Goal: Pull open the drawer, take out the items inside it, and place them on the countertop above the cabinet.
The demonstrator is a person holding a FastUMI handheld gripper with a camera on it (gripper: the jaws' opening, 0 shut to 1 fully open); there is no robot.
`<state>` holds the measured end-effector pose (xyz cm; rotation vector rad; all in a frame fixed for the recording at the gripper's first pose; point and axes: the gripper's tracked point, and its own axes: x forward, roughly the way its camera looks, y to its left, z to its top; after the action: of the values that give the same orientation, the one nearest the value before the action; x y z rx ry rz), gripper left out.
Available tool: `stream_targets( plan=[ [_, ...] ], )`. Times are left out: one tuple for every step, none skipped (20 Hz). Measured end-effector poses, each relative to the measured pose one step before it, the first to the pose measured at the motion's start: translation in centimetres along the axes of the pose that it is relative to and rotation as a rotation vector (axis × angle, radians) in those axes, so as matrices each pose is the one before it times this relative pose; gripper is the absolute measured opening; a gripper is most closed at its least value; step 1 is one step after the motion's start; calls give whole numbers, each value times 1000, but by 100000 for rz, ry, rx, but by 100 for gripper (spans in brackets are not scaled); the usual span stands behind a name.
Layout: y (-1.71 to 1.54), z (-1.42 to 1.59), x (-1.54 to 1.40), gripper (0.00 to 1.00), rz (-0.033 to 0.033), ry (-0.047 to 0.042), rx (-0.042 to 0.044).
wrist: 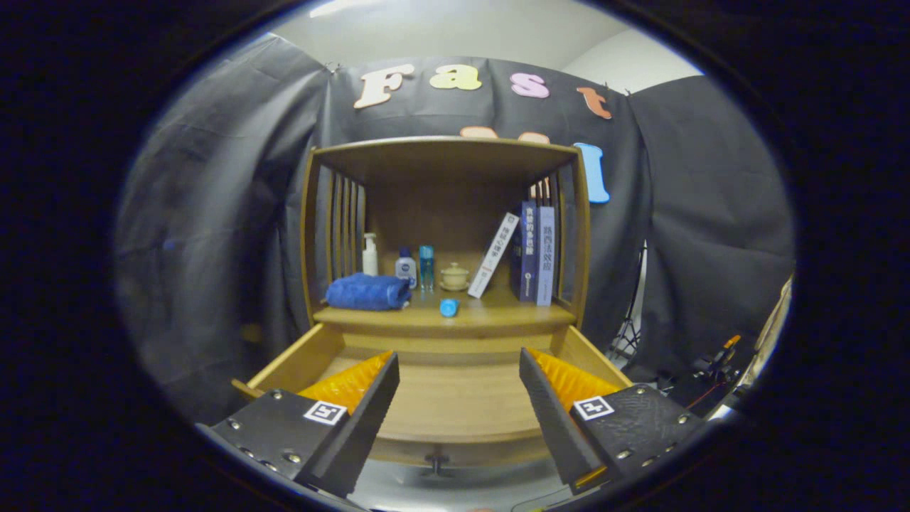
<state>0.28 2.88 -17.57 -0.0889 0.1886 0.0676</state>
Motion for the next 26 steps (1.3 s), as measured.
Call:
stream_targets(
  plan=[
    [-22,-1451,-60,100,118,1579,-650],
    [194,-1688,21,100,757,2215,-190],
    [382,-1212,-31,100,1113,1438,-186],
    [41,-1146,55,100,-305,1674,86],
    [-63,-1274,-115,100,-1215,1938,1315],
    [462,-971,-75,100,907,1046,1884],
    [605,-627,-121,100,996,321,1272],
    [155,-845,-297,100,-354,537,595],
    [247,-953,-140,100,-218,767,231],
    [340,-920,-3,100,-229,997,-201],
    [355,-862,109,100,450,1610,-8],
    [497,-1050,394,100,461,2354,528],
    [333,-814,438,100,664,2008,725],
    [270,-622,317,100,389,1798,1054],
    [26,-546,553,100,-55,1711,1240],
    [-165,-572,646,100,-340,2451,2179],
    [177,-366,-116,100,789,1863,2286],
    [29,-259,159,100,699,-999,1517],
    [-150,12,269,100,79,-372,-268],
    [-91,-388,268,100,-366,1143,-518],
    [-27,-205,151,100,-666,653,-993],
    [-1,-106,-71,100,-668,-245,-1780],
    [-1,64,-27,100,-702,-302,-1685],
    [-94,-3,43,100,-316,-359,-918],
    [-76,47,50,100,57,14,757],
    [60,-73,41,100,333,-172,537]
  ],
)
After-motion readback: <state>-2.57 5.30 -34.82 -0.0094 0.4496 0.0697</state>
